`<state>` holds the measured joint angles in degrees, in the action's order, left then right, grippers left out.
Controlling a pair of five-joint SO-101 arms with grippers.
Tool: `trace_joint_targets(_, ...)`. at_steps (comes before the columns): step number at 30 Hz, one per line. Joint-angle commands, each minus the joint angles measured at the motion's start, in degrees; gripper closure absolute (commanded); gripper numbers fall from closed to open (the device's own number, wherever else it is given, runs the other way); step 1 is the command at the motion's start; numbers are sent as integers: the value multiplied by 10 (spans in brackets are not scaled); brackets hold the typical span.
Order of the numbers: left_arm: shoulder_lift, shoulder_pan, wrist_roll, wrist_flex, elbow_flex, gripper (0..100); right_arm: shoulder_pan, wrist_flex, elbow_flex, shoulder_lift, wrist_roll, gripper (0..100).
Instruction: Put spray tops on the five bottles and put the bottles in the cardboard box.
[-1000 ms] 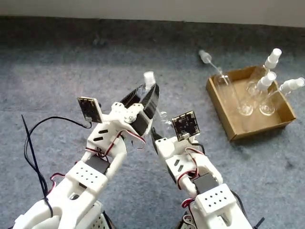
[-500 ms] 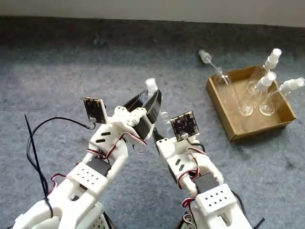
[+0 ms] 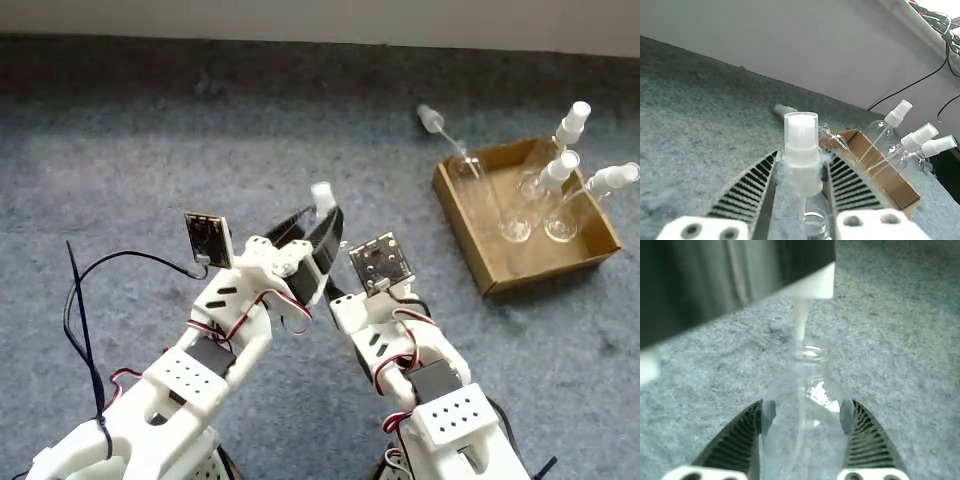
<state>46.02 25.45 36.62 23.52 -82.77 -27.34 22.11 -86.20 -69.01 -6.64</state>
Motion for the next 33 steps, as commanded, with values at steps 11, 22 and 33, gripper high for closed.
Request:
trace_joint_targets(11,14,23,-8,1,-8,995,36,0,46,-2,-8,914)
trace_joint_targets(22,15,18,-8,63,-7,995,20,0,52,-2,-77,914)
trace_joint_targets(33,38,23,-36,79,-34,995,23,1,87,-2,-81,914)
